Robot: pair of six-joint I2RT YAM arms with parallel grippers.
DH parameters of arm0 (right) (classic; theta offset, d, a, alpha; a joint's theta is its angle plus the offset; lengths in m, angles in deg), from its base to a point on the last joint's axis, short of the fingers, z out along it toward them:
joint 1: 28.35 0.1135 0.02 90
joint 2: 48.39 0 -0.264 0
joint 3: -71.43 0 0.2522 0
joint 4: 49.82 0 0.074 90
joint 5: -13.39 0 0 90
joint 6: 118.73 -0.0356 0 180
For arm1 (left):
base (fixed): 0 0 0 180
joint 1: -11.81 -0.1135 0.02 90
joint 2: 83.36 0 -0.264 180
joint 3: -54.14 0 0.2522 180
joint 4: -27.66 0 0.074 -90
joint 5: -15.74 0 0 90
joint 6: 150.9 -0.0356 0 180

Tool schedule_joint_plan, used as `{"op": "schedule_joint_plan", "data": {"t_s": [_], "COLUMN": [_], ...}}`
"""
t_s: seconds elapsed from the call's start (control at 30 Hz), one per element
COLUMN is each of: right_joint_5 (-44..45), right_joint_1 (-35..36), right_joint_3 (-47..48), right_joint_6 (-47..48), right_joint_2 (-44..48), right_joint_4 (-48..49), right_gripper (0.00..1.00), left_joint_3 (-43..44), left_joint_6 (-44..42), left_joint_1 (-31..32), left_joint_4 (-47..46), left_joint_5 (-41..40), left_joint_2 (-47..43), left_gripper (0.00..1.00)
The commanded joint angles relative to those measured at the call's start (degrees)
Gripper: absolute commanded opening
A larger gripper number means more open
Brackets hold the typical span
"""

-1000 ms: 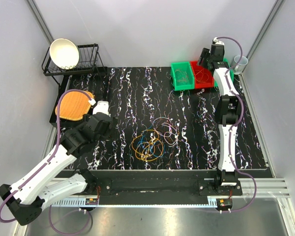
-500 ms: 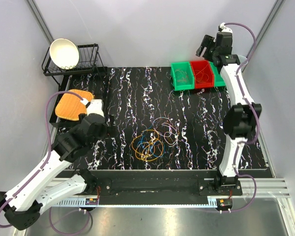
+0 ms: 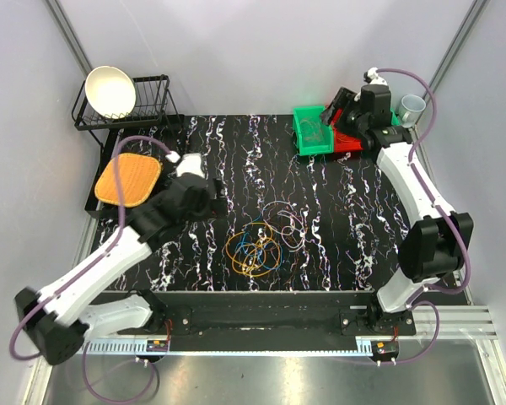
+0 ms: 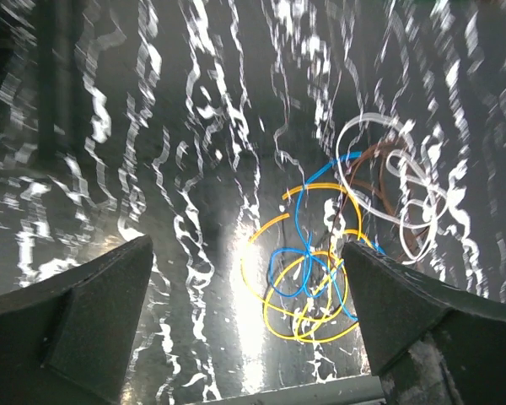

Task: Untangle the cables

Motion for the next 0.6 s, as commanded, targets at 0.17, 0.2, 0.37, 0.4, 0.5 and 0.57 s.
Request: {"op": "schedule_joint_plan", "data": {"t_s": [0.17, 0.2, 0.37, 0.4, 0.5, 0.57], "right_joint_5": [-5.45, -5.45, -8.43, -8.70, -8.88, -8.70], "right_joint_1": [8.14, 8.33, 8.42, 8.50, 8.41, 8.42], "right_joint_3": [-11.93, -13.33, -22.04, -23.01, -25.82, -27.14], "right_joint_6": [-8.82, -8.99, -9.52, -9.35, -8.47, -7.68], "right_joint_2": [10.87, 11.76, 17.21, 18.09, 20.64, 22.13], "right_joint_4": [-6.46, -7.85, -9.27, -9.27, -10.41, -11.11], "right_gripper": [0.75, 0.75, 0.73, 0.73, 0.73, 0.73], "left_joint_3": [1.97, 1.79, 0.39, 0.21, -0.67, -0.93], "left_joint_6": [5.92, 6.27, 7.59, 8.02, 8.90, 9.17], "left_joint_1": [3.16, 3.78, 5.90, 5.90, 6.51, 7.12], "left_joint_4": [-4.83, -5.10, -6.94, -7.29, -8.62, -8.70], "left_joint_5": [7.12, 6.86, 6.85, 7.46, 8.26, 8.17], "left_joint_2": [15.40, 17.06, 21.29, 21.64, 23.05, 23.75], "left_gripper": [0.90, 0.89, 0.84, 0.84, 0.82, 0.81]}}
